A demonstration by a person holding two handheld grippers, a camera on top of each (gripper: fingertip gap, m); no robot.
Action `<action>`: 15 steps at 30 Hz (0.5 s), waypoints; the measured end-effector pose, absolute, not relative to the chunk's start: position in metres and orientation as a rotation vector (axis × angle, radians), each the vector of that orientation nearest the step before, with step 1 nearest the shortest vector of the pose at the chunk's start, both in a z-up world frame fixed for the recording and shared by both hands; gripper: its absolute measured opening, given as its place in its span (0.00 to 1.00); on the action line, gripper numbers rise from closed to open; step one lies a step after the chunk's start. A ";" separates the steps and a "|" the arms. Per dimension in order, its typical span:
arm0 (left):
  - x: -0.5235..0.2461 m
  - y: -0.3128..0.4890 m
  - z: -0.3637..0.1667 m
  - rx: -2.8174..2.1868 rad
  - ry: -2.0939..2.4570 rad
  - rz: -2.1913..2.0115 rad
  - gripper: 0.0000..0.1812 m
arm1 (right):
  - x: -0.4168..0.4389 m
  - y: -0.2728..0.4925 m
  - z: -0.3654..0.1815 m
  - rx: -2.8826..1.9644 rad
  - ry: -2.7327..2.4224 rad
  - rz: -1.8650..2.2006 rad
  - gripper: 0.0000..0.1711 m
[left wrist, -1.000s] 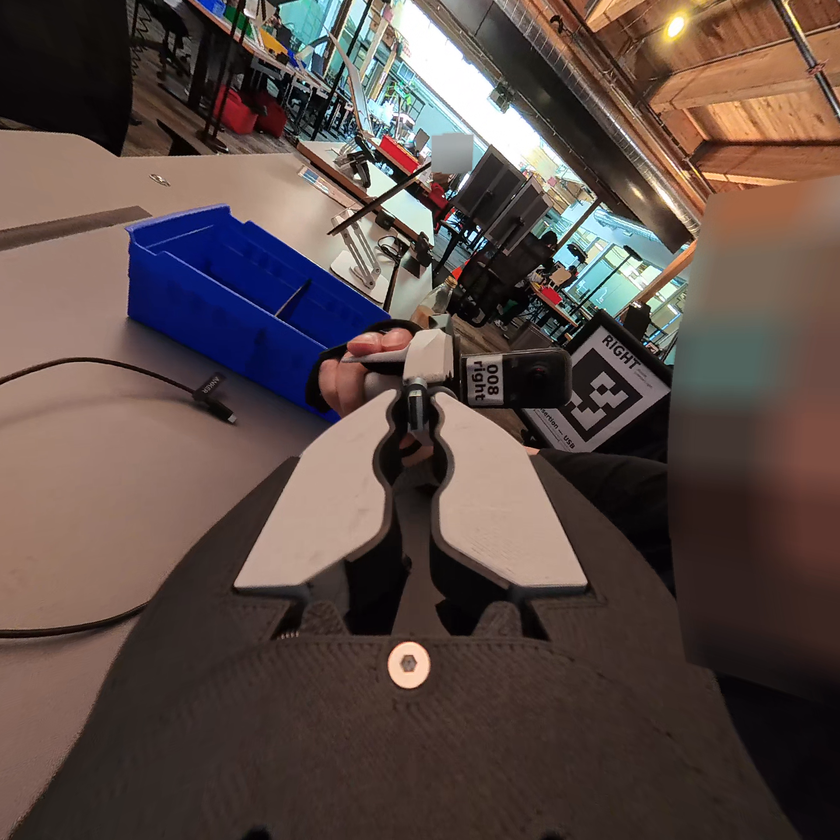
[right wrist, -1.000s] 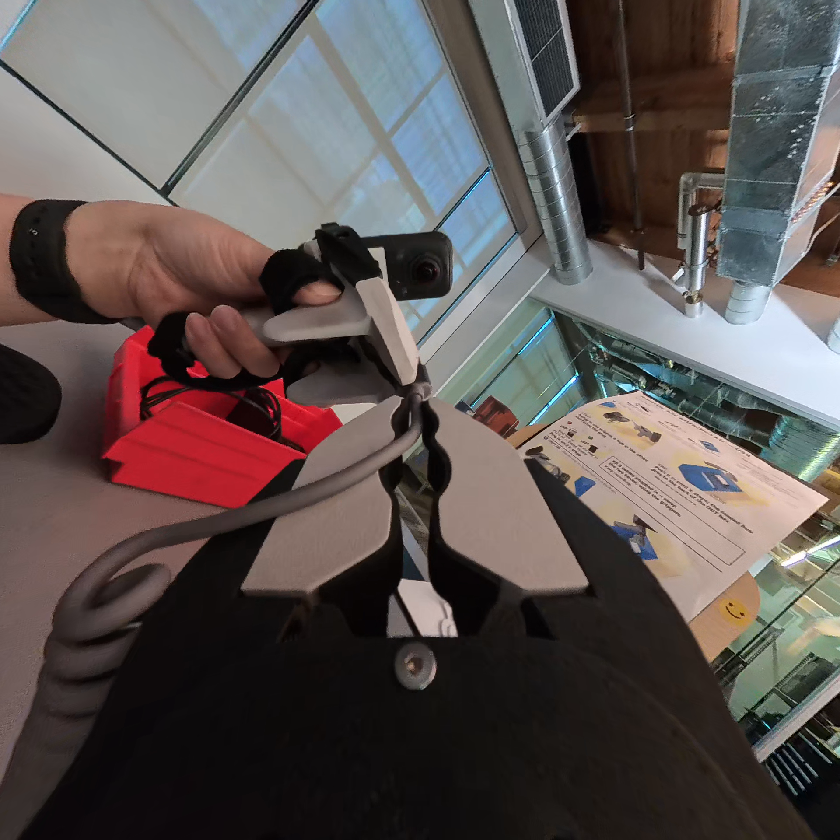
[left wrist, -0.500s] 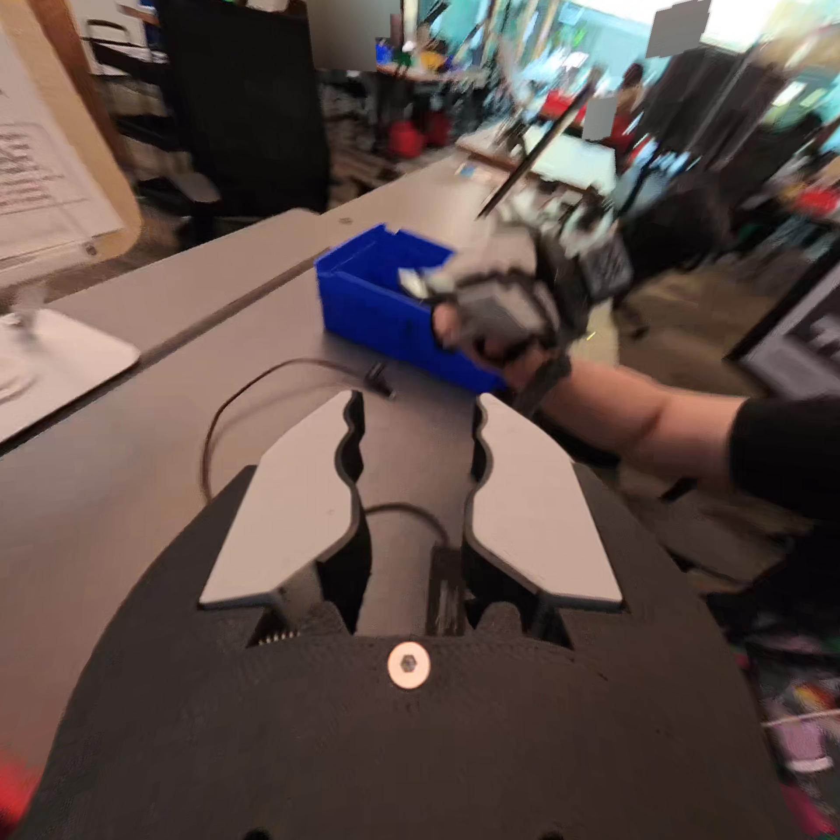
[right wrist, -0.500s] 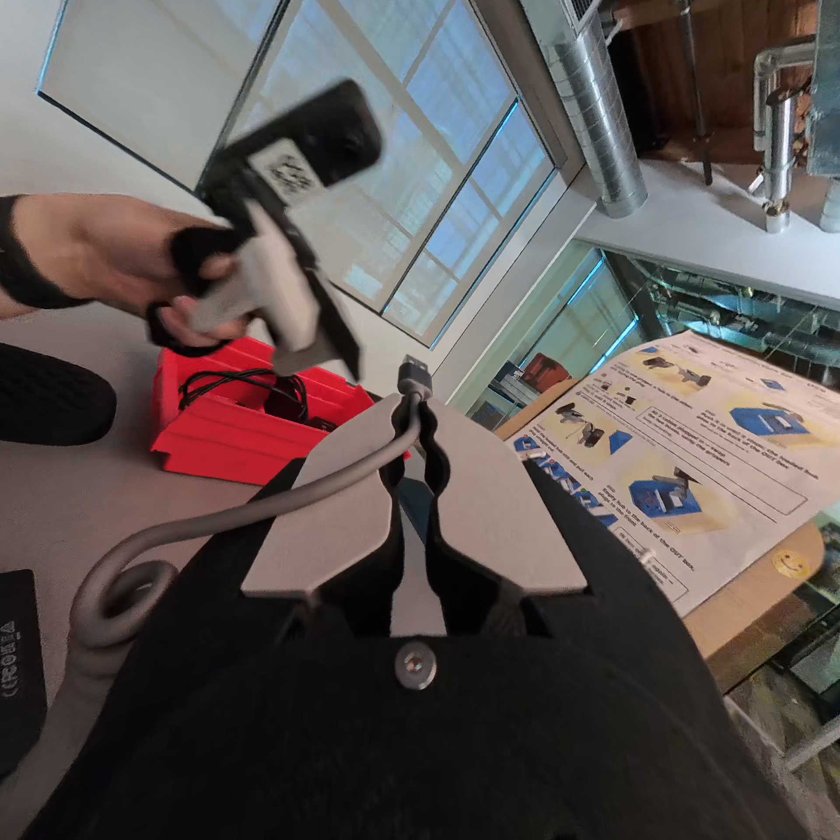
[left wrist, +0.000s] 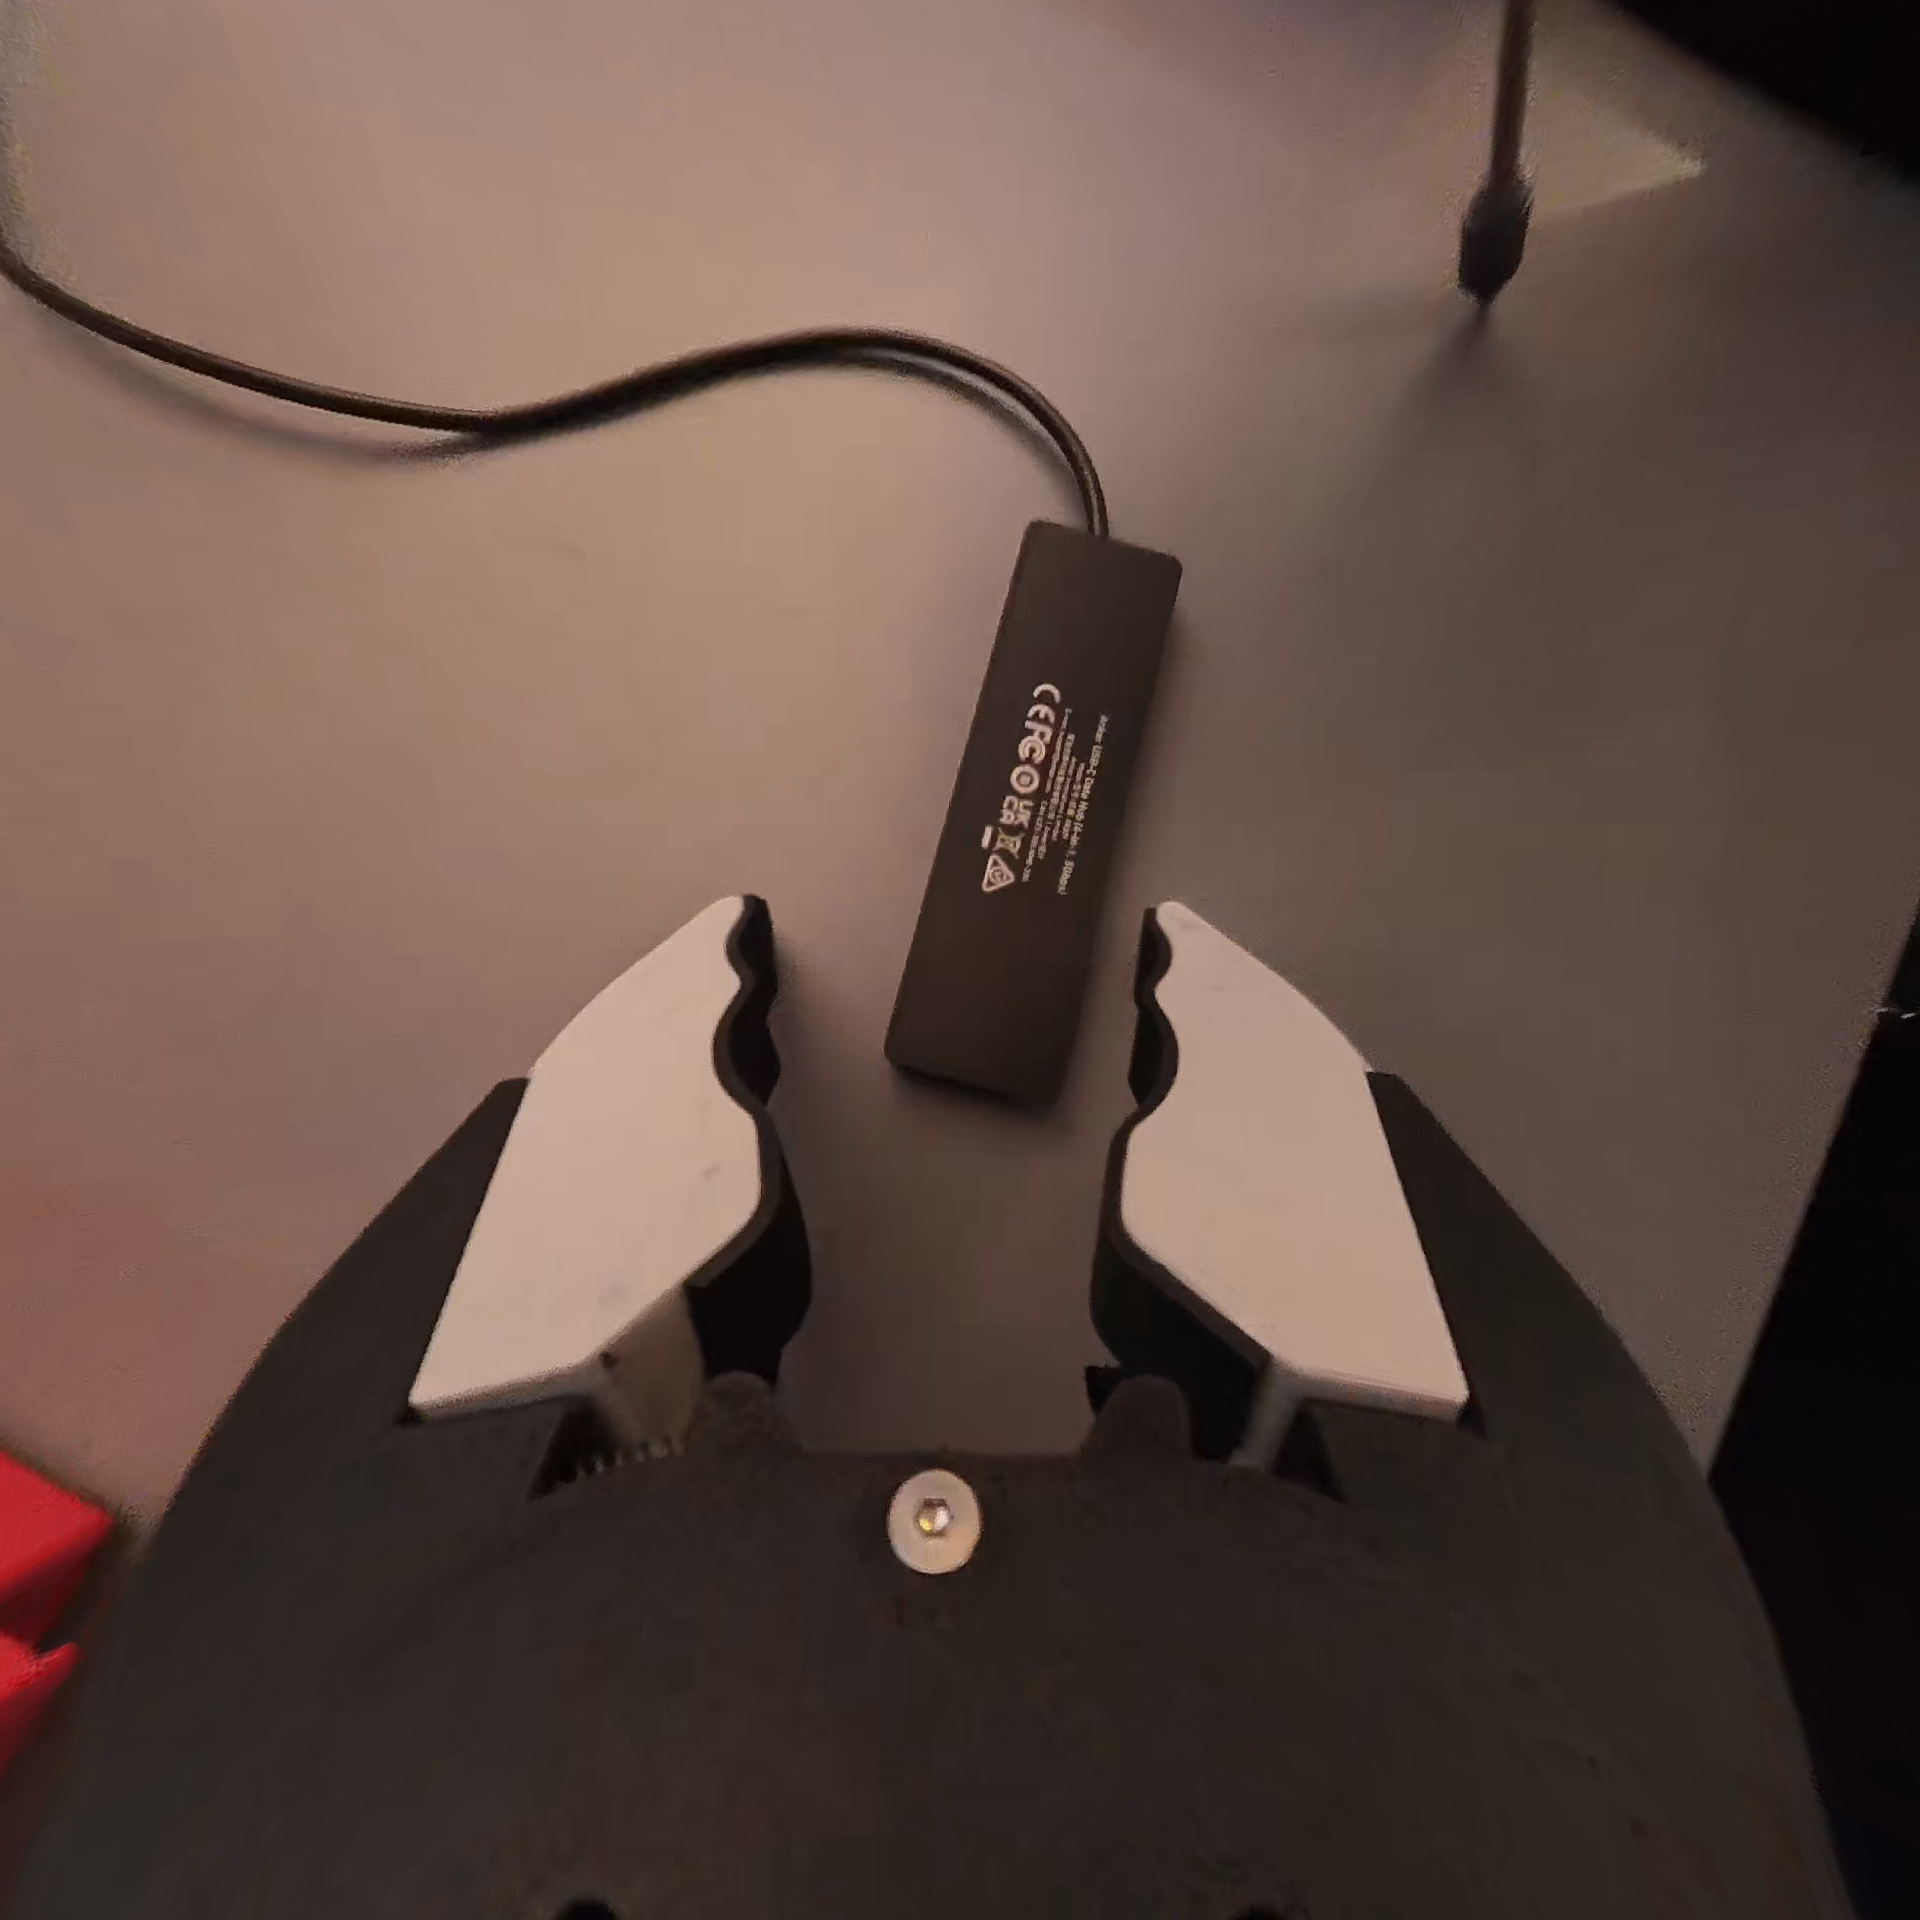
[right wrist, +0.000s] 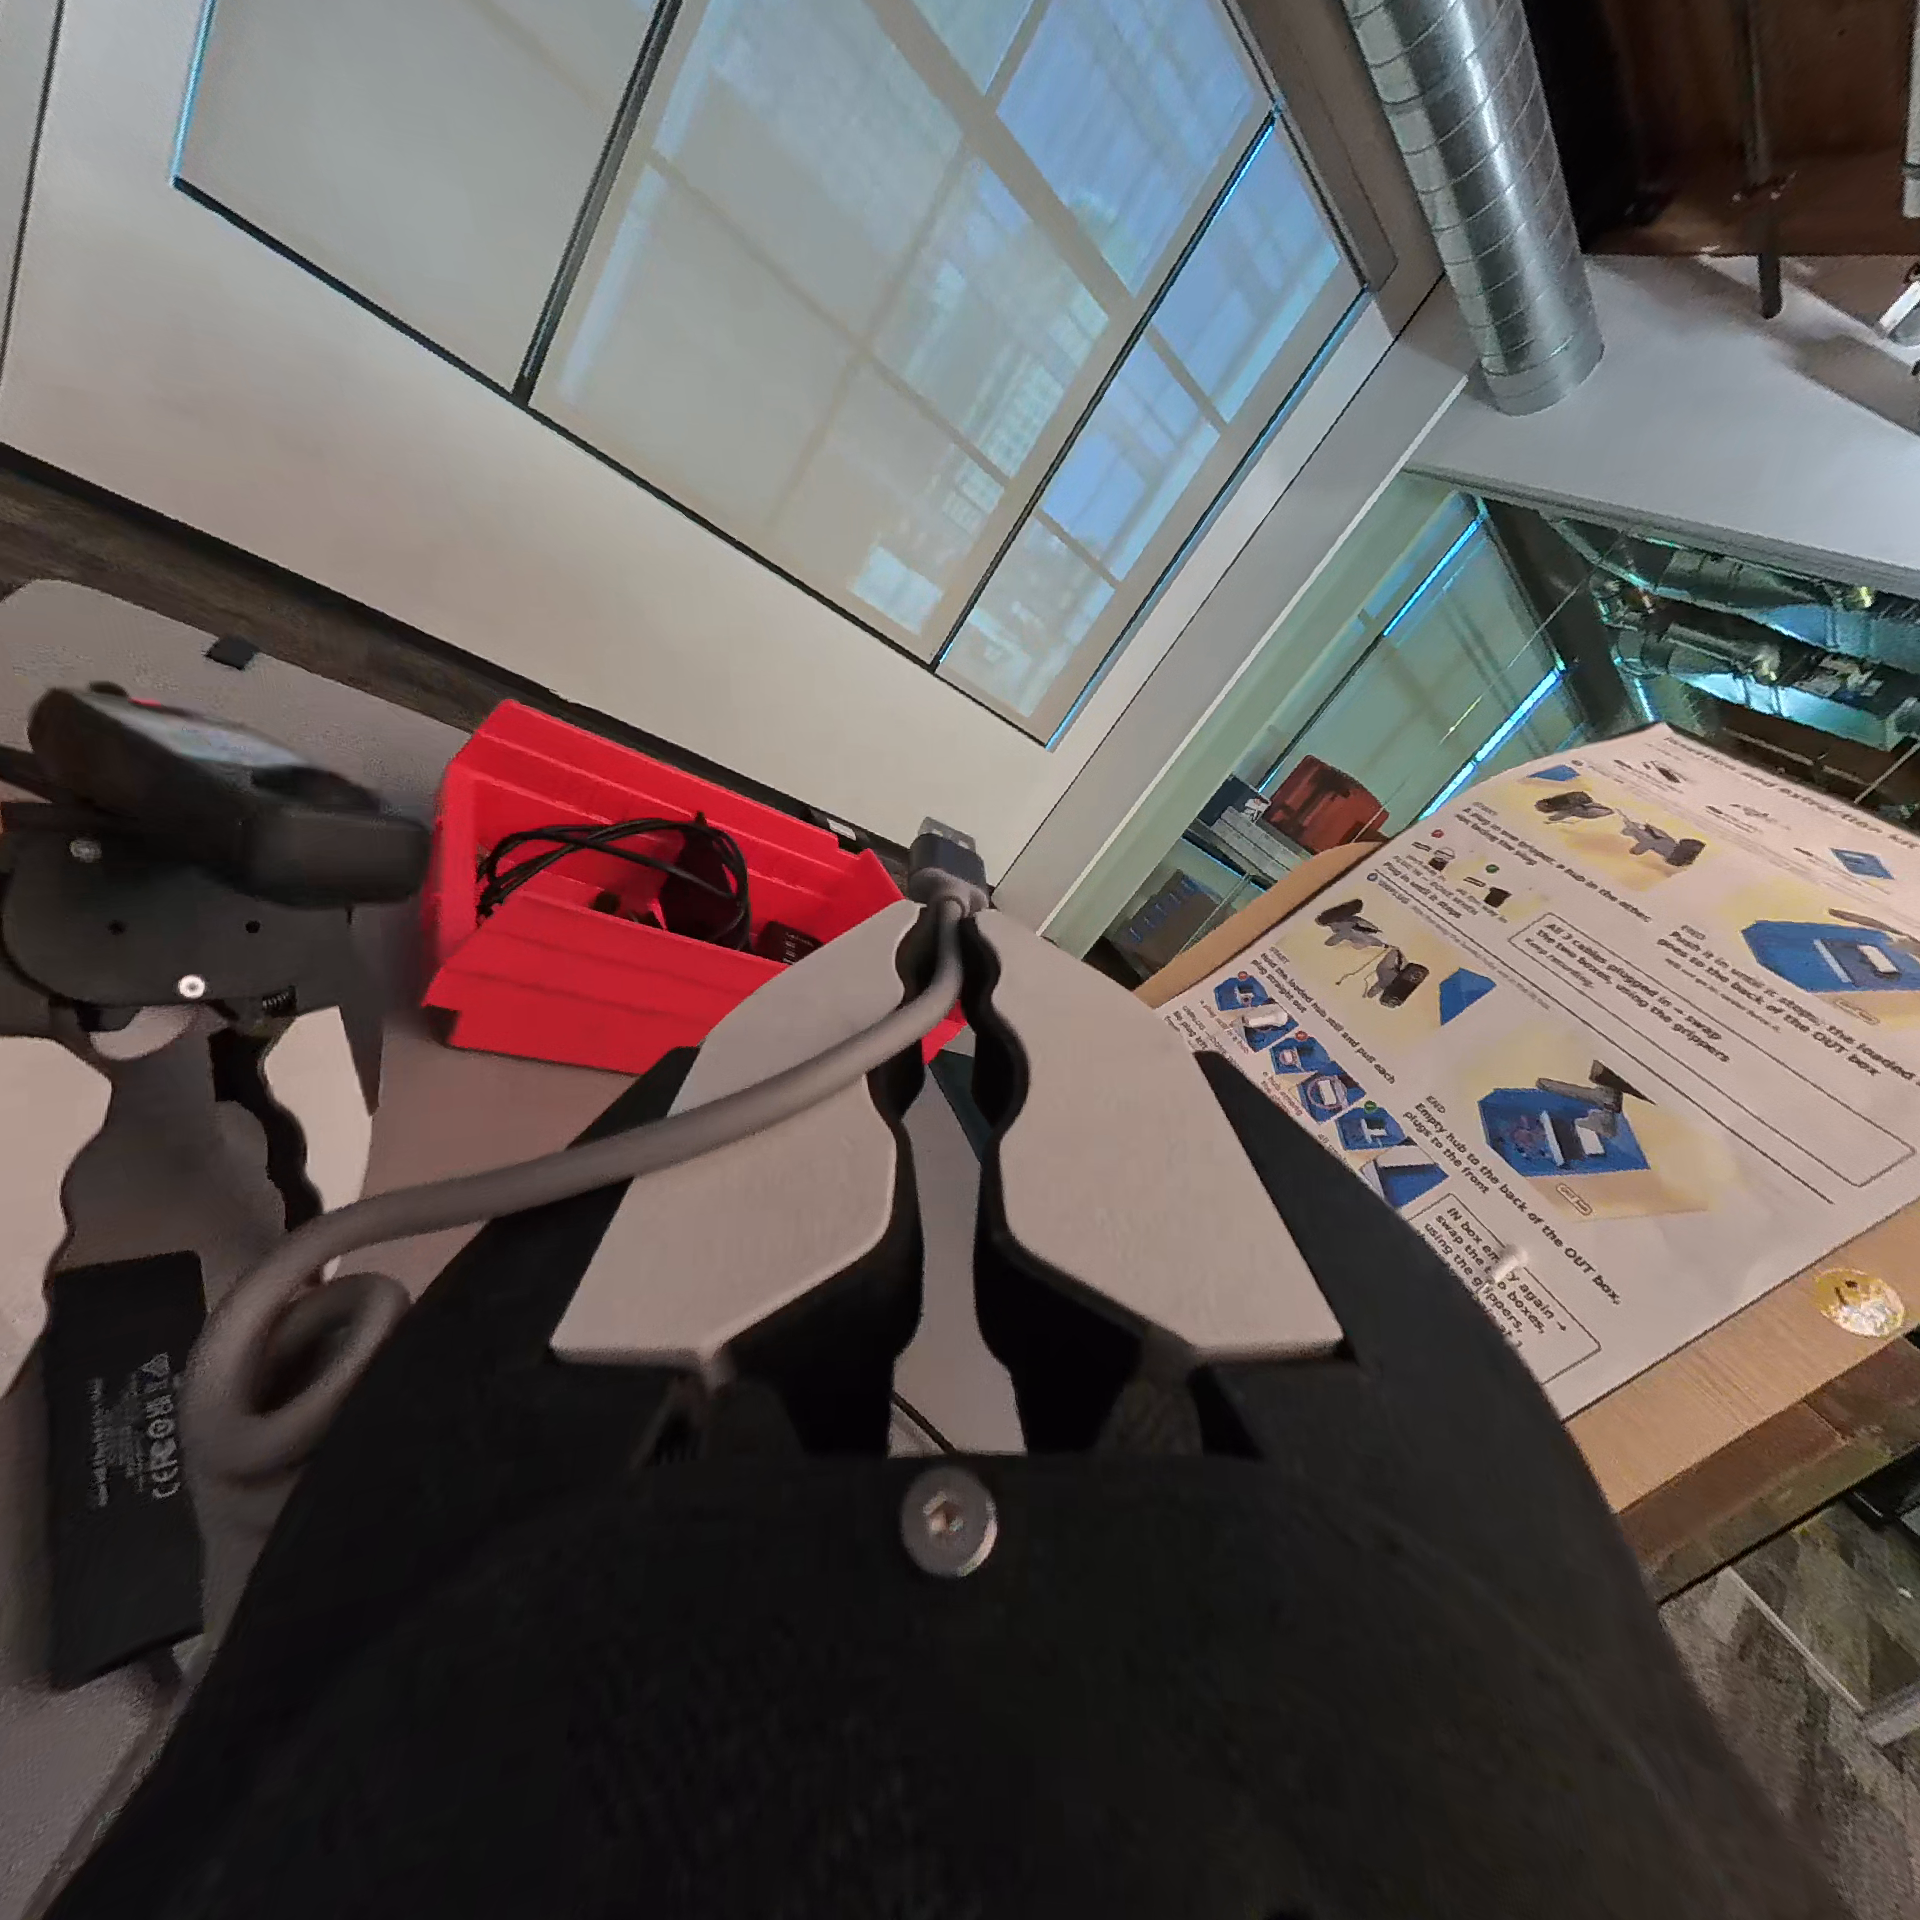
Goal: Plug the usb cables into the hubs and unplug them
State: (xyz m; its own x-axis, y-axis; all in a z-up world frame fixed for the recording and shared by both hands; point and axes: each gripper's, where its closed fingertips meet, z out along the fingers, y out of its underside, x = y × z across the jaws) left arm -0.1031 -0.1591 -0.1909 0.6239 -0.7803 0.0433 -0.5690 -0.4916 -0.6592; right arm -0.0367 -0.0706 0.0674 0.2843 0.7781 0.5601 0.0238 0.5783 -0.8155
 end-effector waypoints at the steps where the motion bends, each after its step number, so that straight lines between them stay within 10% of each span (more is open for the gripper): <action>1: -0.103 -0.158 -0.196 -2.252 1.071 -0.430 0.35 | -0.037 -0.072 0.067 -0.831 -1.196 0.589 0.02; 15: -0.078 -0.141 -0.171 -2.335 0.738 -0.867 0.19 | -0.037 -0.070 0.058 -0.876 -1.282 0.538 0.02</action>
